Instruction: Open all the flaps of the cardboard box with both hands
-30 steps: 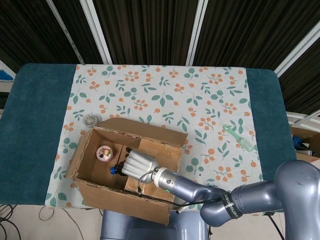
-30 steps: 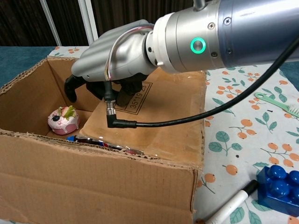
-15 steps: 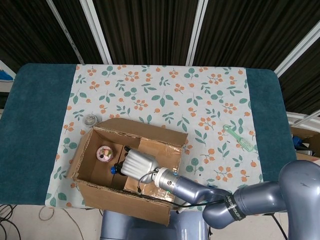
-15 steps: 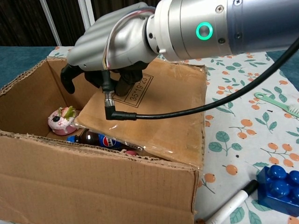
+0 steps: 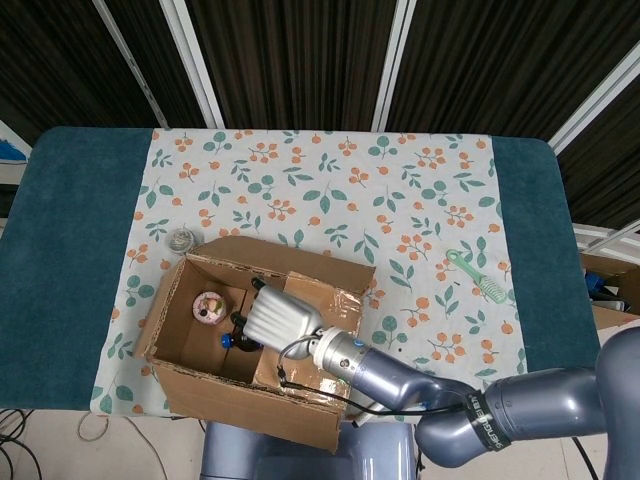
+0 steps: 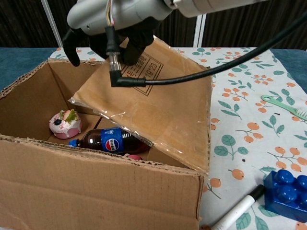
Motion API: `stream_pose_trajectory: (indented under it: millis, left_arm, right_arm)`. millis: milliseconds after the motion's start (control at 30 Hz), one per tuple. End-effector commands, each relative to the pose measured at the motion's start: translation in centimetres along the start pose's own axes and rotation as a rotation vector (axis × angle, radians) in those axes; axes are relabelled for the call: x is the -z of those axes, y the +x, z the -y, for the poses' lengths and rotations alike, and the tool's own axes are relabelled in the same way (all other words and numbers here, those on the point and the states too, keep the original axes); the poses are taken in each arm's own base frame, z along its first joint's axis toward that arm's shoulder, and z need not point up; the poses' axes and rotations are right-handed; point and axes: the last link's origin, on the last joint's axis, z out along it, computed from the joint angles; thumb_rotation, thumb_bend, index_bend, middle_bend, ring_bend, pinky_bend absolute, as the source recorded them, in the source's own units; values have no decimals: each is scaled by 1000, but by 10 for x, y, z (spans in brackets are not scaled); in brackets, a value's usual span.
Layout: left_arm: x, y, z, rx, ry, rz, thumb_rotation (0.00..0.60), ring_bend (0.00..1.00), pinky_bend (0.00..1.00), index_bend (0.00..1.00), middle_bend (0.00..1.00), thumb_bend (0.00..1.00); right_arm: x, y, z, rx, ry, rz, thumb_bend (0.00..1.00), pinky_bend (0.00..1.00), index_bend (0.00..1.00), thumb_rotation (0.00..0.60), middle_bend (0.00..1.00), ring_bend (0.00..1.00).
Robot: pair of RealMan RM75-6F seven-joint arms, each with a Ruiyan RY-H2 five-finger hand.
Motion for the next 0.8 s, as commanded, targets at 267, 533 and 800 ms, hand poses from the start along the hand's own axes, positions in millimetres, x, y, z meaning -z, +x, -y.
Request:
stream_pose_trajectory:
  millis: [267,533,800]
  left_arm:
    - [1,-1,0,-5,0,8,600,0,0,138,144,554]
    - [2,0,-1,-6,-3,11,600,0,0,138,144,554]
    - [2,0,-2,-8,-3,9,600,0,0,138,144,554]
  right_arm:
    - [15,17,-21,8,-62,32,1000,232,231,600,539,518]
    - [32,14,-38,34,-113,83,1000,232,232,600,540,520]
    - [46,21,-55,136,-147,110,1000,232,232,600,549,528]
